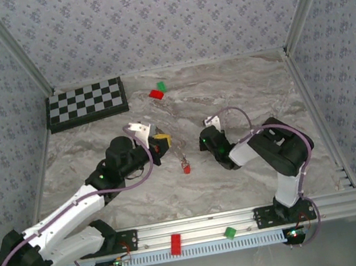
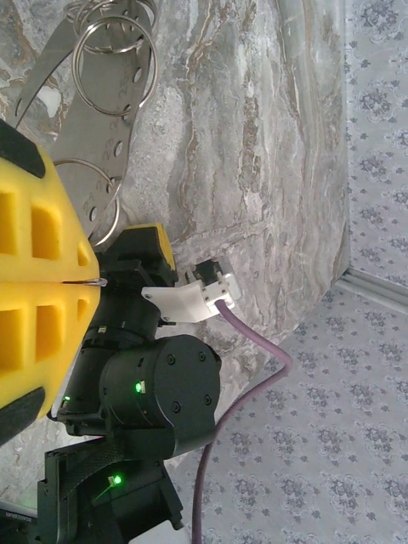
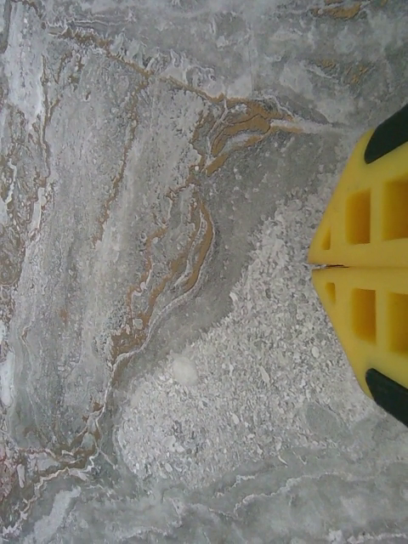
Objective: Put the keys on the keyring
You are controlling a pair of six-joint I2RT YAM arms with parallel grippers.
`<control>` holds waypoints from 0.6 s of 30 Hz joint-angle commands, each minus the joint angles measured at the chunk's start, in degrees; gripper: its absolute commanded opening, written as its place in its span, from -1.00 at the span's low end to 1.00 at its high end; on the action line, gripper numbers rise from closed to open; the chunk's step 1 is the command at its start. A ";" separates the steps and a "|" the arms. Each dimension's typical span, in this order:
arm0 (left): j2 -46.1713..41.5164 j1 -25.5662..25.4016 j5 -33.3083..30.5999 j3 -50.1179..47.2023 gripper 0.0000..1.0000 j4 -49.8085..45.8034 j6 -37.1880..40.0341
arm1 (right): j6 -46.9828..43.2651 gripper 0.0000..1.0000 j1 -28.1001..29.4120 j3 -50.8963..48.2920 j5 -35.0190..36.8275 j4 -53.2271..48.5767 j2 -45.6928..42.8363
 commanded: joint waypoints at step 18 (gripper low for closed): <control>-2.36 -0.40 -0.27 0.13 -1.00 2.93 0.15 | 1.31 -0.27 -8.77 21.68 -18.19 -51.37 -9.76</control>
